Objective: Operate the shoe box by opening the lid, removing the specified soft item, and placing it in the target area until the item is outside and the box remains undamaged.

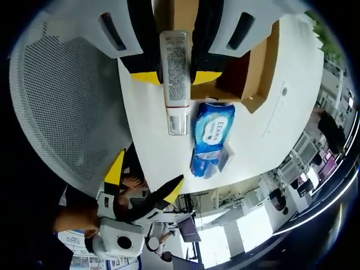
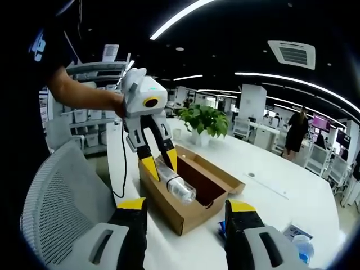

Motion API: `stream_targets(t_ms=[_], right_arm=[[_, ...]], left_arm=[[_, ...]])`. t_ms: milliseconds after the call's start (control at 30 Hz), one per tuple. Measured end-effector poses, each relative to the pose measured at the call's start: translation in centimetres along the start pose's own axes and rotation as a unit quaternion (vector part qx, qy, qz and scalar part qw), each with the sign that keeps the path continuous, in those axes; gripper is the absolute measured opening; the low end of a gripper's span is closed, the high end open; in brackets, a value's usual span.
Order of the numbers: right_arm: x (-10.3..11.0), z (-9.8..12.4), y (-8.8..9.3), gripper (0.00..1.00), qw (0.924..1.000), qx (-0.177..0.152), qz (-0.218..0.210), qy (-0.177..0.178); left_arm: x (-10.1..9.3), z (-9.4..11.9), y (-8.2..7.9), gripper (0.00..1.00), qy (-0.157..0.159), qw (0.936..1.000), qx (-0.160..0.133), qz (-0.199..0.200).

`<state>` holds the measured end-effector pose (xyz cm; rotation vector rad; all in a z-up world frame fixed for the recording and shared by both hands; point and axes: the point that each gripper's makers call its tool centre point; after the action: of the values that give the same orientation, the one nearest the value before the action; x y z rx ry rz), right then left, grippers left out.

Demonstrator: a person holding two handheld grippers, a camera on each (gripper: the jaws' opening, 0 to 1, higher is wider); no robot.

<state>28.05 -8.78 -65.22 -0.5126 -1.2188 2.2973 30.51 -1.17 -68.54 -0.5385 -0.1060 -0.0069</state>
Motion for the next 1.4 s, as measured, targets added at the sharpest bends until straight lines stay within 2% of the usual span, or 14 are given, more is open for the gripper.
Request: stream_targets(t_ms=[133,567,833,1100,1400], right_arm=[[0.3,-0.1,-0.2,0.5,0.9999,-0.003,0.003,-0.011],[1.0,-0.6,-0.2,0.42,0.9991,0.0,0.022,-0.037],[0.9,-1.3,0.0,0.36,0.9971,0.011,0.051,-0.056],[1.6,-2.2,0.2,0.3,0.9907,0.026,0.104,-0.083],[1.6,-2.3,-0.4,0.21,0.989,0.017,0.116,-0.091]], left_arm=[[-0.7,0.3,-1.0,0.18,0.007,0.9998,-0.015,-0.011],[-1.7,0.8,-2.6,0.18,0.022,0.9982,-0.043,-0.034],[-2.1,0.7,-3.0,0.18,0.029,0.9971,-0.058,-0.041],[-2.3,0.9,-3.4,0.18,0.031,0.9958,-0.072,-0.047],[-2.4,1.0,-3.4,0.18,0.032,0.9947,-0.084,-0.049]])
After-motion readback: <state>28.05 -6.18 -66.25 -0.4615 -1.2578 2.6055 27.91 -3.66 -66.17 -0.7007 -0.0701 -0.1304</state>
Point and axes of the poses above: the point that each gripper's makers call its tool centre point, and the gripper's own axes: z roughly backward along the fingers, x roughly to its left, y roughly out of its underside, and after that the axes turned 11 degrees about x, right-handed
